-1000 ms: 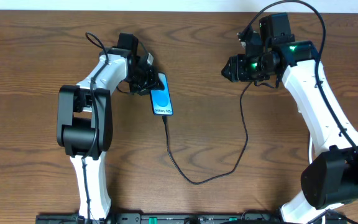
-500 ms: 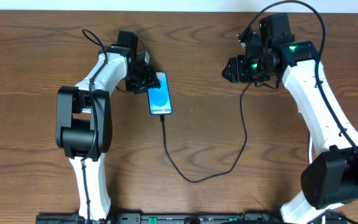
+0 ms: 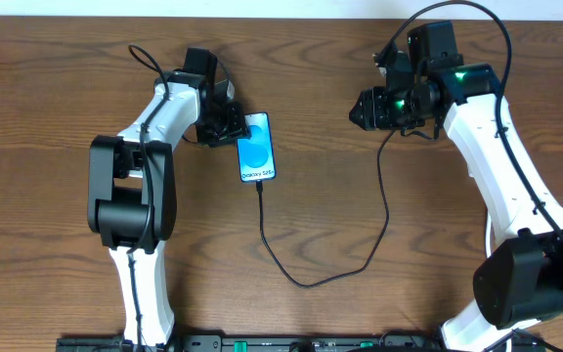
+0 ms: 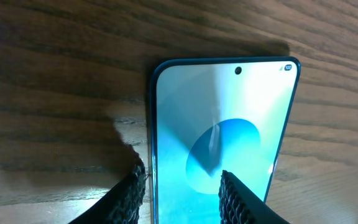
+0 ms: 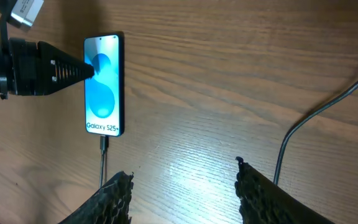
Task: Plug charger to phone and switch on socket
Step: 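Lay the phone flat on the table and open the left gripper, then raise and pull the left gripper back from the phone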
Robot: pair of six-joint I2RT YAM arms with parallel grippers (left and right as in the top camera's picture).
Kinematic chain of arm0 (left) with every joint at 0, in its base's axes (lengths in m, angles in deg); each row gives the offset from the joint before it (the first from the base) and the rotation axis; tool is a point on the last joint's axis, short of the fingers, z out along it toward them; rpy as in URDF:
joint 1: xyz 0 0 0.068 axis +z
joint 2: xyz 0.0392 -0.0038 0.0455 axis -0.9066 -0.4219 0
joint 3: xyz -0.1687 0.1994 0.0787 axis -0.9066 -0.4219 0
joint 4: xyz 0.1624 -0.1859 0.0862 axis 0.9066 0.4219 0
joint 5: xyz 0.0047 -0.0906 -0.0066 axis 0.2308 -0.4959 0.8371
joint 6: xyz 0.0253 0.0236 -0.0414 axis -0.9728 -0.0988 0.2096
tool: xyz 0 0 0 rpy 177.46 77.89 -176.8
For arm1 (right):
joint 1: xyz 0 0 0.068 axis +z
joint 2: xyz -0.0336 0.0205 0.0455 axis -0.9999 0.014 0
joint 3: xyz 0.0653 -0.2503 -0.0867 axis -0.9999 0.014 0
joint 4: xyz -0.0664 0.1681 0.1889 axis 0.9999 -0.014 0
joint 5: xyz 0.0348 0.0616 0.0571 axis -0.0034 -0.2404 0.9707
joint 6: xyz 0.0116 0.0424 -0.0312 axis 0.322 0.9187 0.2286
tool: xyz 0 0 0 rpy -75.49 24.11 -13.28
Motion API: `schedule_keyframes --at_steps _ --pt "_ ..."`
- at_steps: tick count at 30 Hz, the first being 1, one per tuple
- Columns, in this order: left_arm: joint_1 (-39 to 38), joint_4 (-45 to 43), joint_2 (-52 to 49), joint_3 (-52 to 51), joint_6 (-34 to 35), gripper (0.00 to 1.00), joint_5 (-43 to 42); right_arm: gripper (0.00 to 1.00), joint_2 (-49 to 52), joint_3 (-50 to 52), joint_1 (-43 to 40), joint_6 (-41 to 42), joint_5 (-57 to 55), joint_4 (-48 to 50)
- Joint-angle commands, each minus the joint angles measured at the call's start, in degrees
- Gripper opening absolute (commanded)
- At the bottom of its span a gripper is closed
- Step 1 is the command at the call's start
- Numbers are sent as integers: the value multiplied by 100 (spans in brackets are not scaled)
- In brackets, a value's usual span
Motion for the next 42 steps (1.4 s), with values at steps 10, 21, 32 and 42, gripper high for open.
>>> schedule_keyframes --at_steps 10,21,32,42 --pt "339 302 654 -24 -55 41 181 52 -37 -105 -20 -192 -9 20" --pt "584 791 2345 -24 -57 59 186 50 -37 -105 -26 -190 -11 35" --pt "584 874 3287 -24 -57 91 186 47 -44 -107 -240 -166 -2 76" --pt "584 874 3300 -28 -57 93 186 45 -46 -107 -815 -162 0 188"
